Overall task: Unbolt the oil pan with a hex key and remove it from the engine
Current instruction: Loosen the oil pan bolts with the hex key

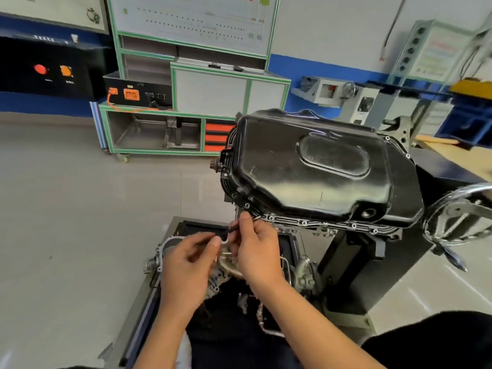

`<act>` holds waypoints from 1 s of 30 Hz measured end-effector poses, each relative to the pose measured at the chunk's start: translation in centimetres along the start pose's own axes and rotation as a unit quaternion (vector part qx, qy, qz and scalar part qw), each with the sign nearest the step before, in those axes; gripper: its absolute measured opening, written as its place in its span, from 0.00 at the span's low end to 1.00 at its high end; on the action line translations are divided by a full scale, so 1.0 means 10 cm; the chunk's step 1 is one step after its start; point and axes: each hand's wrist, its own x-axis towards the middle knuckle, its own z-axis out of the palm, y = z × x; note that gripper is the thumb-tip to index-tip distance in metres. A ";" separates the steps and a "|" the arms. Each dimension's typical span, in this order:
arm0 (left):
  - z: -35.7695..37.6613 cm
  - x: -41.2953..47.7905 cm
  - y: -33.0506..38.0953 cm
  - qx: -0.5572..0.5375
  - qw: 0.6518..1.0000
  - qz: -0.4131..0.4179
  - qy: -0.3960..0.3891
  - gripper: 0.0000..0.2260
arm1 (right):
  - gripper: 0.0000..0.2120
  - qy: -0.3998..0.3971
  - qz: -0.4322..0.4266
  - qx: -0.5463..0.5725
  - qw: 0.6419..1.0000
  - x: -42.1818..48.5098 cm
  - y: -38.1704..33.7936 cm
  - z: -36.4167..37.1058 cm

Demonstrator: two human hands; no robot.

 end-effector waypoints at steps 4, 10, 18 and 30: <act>-0.13 0.13 -0.06 0.137 0.981 0.103 -0.094 0.10 | 0.21 -0.022 -0.019 -0.054 0.998 0.11 0.00 0.08; -0.05 0.28 -0.09 0.182 0.972 0.104 -0.107 0.11 | 0.20 -0.019 0.001 -0.048 0.999 0.25 0.07 0.09; -0.06 0.34 -0.14 0.210 0.965 0.110 -0.112 0.11 | 0.19 -0.024 0.005 -0.049 0.998 0.31 0.13 0.10; -0.11 0.33 -0.22 0.210 0.964 0.098 -0.126 0.11 | 0.19 -0.027 0.012 -0.033 0.999 0.29 0.23 0.12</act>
